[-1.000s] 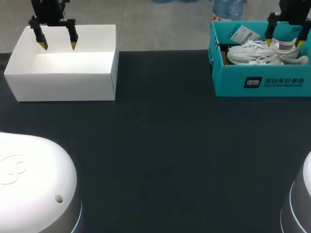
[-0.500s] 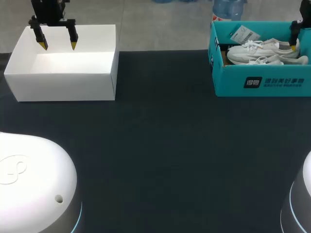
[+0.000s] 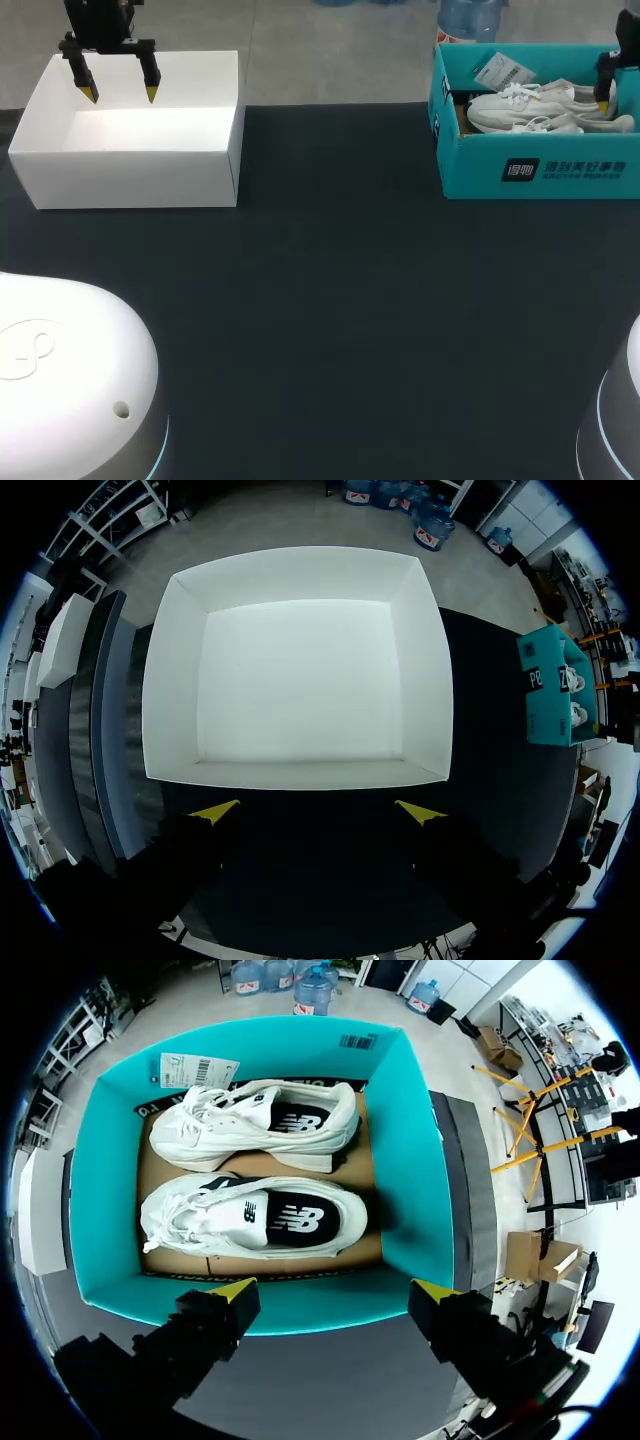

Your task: Take the shoe out of the shoebox, open the shoe tongue, remove and reinsert the insole, then place the shoe into the shoebox

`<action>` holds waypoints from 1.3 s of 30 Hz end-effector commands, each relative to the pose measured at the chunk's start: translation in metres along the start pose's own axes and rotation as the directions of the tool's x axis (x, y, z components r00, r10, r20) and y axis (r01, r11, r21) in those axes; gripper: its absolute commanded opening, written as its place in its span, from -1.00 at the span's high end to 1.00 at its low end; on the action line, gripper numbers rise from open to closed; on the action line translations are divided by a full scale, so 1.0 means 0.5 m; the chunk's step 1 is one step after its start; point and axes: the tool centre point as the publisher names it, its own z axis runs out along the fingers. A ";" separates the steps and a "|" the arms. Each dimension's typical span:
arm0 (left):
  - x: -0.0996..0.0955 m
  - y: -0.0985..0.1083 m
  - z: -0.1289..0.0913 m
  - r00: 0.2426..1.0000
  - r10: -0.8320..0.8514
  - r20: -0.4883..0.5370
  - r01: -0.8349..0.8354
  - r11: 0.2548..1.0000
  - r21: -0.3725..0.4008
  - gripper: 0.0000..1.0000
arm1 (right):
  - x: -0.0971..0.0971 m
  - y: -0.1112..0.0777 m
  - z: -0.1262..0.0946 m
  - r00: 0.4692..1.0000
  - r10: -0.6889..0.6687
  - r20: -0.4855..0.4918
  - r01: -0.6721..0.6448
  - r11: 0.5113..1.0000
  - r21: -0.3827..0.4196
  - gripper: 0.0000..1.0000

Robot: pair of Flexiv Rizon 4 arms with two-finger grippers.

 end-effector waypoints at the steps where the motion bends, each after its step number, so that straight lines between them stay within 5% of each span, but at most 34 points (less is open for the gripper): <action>1: 0.000 0.000 0.000 1.000 0.000 0.000 0.000 1.000 0.000 -1.00 | 0.000 0.002 -0.001 1.000 0.000 0.001 0.000 1.000 0.003 -1.00; 17: 0.000 0.000 0.000 1.000 0.000 0.000 0.000 1.000 0.000 -1.00 | -0.010 0.037 0.025 0.997 -0.028 -0.077 0.020 0.994 -0.103 -1.00; 39: 0.000 0.000 0.000 1.000 0.000 0.000 0.000 1.000 0.000 -1.00 | -0.017 0.056 0.140 0.988 -0.071 -0.138 0.072 0.997 0.000 -1.00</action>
